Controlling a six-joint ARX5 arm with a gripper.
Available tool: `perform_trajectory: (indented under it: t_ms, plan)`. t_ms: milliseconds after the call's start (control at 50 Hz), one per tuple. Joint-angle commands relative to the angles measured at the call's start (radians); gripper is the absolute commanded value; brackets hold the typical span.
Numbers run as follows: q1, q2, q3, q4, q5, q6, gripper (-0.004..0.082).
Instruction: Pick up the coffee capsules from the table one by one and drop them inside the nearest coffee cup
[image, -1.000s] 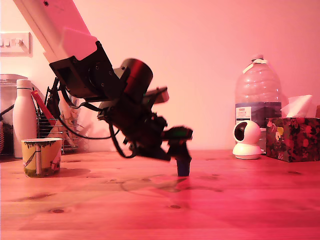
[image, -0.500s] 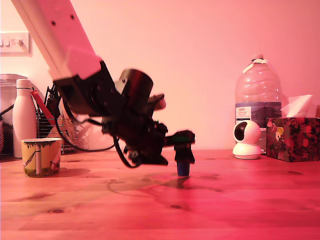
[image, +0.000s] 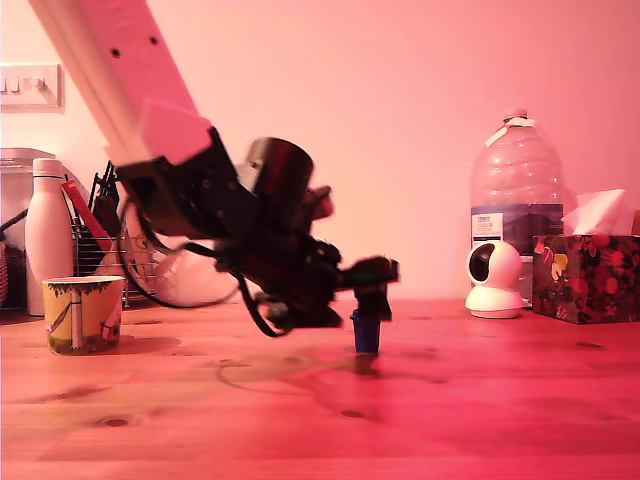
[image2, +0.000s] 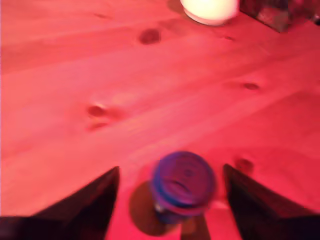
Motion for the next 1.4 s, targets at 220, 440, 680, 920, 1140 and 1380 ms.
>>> perform_trajectory:
  t_ms: [220,440,680,920,1140,1380]
  plan:
    - [-0.012,0.047,0.008,-0.007,-0.017,-0.005,0.0277]
    - [-0.012,0.047,0.008,-0.003,-0.032,0.014,0.0128]
    - [-0.012,0.045,0.008,0.002,-0.032,0.035,0.0110]
    - [-0.008,0.003,0.007,-0.035,-0.002,0.082,0.0110]
    - [-0.003,-0.050,0.006,-0.115,0.021,0.102,0.0110]
    - [0.009,-0.109,-0.029,-0.169,0.021,0.108,0.0110]
